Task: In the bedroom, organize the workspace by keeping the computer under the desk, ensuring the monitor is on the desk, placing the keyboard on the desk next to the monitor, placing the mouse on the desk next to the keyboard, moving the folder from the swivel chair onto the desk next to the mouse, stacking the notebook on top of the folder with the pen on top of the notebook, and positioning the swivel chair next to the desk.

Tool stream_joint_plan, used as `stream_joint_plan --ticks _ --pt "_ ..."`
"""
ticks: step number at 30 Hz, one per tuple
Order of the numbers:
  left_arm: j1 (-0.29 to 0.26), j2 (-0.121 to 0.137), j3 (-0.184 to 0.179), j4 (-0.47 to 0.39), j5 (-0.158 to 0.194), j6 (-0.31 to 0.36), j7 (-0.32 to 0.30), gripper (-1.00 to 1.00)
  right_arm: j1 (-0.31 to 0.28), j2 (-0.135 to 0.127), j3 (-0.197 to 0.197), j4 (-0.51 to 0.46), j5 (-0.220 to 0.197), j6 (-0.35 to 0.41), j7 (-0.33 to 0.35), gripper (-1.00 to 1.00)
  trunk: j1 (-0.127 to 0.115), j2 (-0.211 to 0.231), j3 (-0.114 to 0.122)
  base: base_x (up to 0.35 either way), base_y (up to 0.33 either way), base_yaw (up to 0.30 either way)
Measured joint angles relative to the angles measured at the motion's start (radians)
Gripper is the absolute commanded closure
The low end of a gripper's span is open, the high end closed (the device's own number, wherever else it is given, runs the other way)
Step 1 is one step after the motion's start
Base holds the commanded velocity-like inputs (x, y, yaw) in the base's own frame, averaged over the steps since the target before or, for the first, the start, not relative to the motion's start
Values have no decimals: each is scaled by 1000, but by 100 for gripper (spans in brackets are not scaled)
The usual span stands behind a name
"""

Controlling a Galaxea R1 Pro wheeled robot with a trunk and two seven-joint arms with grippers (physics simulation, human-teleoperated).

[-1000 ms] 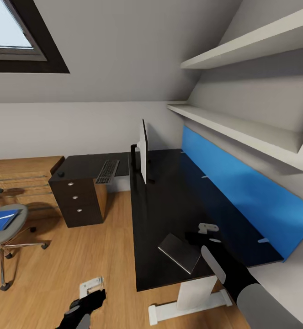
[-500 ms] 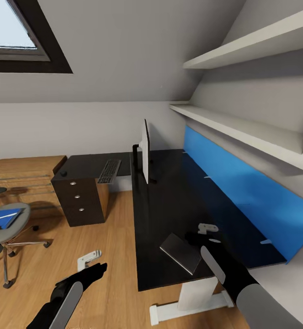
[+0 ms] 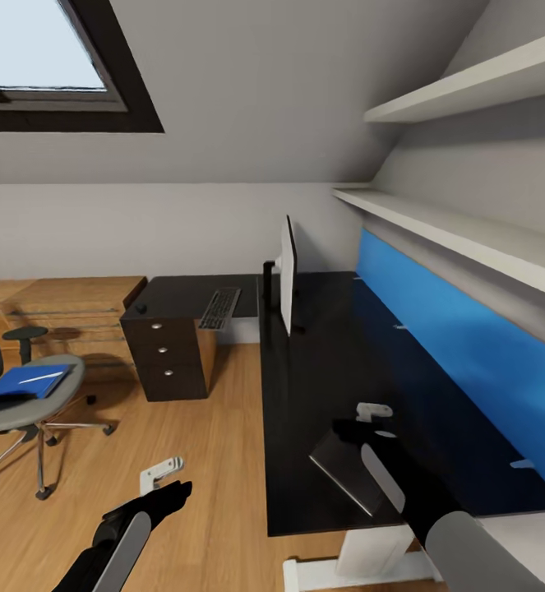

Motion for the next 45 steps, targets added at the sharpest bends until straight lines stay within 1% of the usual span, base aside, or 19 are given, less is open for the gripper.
stream_joint_plan --ticks 4,5,10,11,12,20,21,24,28,35,45 --pt "0 -1 -2 3 1 0 -1 -100 0 0 13 1 12 0 1 -100 0 0 0 240 0 14" --pt "0 -2 -3 4 1 0 -3 -100 1 1 25 2 15 0 1 -100 0 0 0 190 0 5" --pt "0 -2 -3 5 0 -1 2 -100 1 1 53 2 19 0 2 -100 0 0 0 208 0 3" --pt "1 -2 -3 5 0 -1 4 -100 1 1 65 2 20 0 2 -100 0 0 0 82 0 0" --pt "0 -2 -3 5 3 0 2 -100 1 0 90 3 19 -5 2 -100 0 0 0 65 0 0" --pt "0 -1 5 -10 9 1 3 -100 1 1 101 13 19 -34 2 -100 0 0 0 22 0 0" --pt "0 -1 13 -12 10 -6 5 -100 1 2 103 36 19 -45 3 -100 4 -7 -3 2 0 0" --pt "0 -2 27 -13 11 -14 7 -100 1 4 105 59 20 -60 3 -100 16 -28 -12 1 0 0" --pt "0 -2 35 -13 12 -18 8 -100 1 7 104 77 20 -67 3 -100 31 -56 -25 0 0 0" --pt "0 -5 40 -13 12 -20 9 -100 1 10 102 118 20 -73 3 -100 58 -105 -47 0 0 0" --pt "1 -7 41 -14 12 -20 9 -100 1 12 102 133 22 -74 3 -100 96 -175 -78 0 0 0"
